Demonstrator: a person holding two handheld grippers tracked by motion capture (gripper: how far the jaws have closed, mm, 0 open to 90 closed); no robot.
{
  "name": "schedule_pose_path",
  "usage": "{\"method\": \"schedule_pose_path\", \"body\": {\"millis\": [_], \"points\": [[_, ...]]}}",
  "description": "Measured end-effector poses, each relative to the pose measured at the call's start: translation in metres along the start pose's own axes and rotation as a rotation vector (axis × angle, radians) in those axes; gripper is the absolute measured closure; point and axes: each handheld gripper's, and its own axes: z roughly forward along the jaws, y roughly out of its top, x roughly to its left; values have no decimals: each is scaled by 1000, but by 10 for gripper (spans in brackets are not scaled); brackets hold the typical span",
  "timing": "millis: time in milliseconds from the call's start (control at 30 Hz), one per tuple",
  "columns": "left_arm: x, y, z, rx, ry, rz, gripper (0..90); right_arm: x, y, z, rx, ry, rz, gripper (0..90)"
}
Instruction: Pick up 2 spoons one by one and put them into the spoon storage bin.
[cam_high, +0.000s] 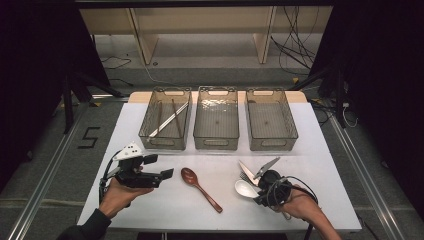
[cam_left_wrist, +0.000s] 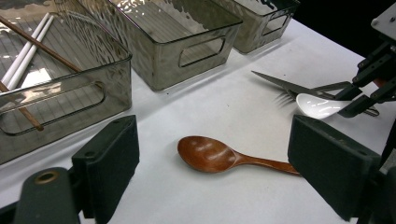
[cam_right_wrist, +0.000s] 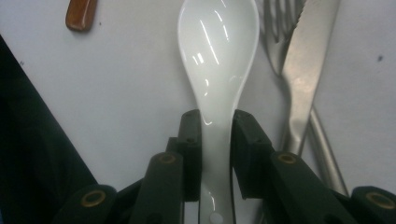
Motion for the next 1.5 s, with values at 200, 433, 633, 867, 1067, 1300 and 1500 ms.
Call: {"method": "schedule_pose_path", "body": {"millis": [200, 433, 633, 867, 1067, 1300, 1500], "points": [[2, 0, -1, -9, 7, -10, 163, -3, 6, -7, -61, -3, 21, 756], [4, 0, -2, -25, 14, -32, 163, -8, 22, -21, -160, 3, 35, 758], [4, 0, -3, -29, 15, -29, 163, -21, 44, -36, -241, -9, 60, 762], [6, 0, -4, -36, 17, -36, 163, -40, 73, -47, -327, -20, 111, 768], [6, 0, -4, -35, 14, -36, 163, -54, 102, -50, -367, -40, 140, 776], [8, 0, -6, -35, 14, -37, 163, -68, 125, -49, -393, -54, 183, 790], [8, 0, -5, -33, 13, -38, 163, -78, 142, -48, -403, -68, 213, 799]]}}
